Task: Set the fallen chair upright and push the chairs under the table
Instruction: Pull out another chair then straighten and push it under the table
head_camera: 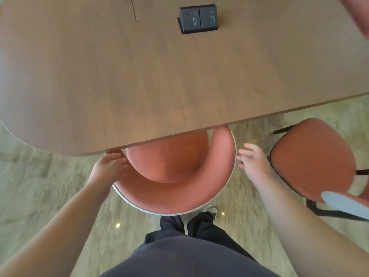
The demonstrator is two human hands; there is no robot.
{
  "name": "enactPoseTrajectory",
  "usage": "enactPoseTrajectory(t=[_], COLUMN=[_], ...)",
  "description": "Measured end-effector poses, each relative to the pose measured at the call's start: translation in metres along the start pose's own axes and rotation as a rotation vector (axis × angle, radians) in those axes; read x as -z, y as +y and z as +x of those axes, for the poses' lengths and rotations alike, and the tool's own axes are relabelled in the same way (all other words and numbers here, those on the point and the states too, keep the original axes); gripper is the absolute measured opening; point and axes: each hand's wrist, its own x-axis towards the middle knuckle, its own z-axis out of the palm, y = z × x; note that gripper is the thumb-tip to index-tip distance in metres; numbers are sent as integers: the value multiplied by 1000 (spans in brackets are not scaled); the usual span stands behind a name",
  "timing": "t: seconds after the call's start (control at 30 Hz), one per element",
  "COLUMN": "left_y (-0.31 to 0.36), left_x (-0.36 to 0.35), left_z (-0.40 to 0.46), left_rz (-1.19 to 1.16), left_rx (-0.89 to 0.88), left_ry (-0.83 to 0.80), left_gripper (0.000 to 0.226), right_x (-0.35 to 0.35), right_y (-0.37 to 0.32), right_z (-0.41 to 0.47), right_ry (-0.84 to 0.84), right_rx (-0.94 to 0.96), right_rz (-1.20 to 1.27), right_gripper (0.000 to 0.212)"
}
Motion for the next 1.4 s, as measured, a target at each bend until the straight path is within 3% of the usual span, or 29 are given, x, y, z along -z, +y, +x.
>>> enactPoseTrajectory(t=[0.17,0.43,0.93,1.17,1.4], left_y=[31,40,-51,-67,-79], left_x=[-44,-152,-415,-515,-625], left_z=[-47,-144,-383,-423,-418], left_rz=[75,229,456,502,511], left_rx=[-153,-334,-579,-614,-577], left_ry=[-133,-334,-687,-799,-817], left_gripper=[21,29,29,32,33], right_x=[40,158,396,475,550], right_y=[2,57,245,283,303], right_z=[-59,-115,-225,-211,-138], right_ry=[71,178,399,464,457], right_rx=[50,147,104,90,93], right_rz=[232,231,456,447,411], right_gripper=[42,36,36,36,33])
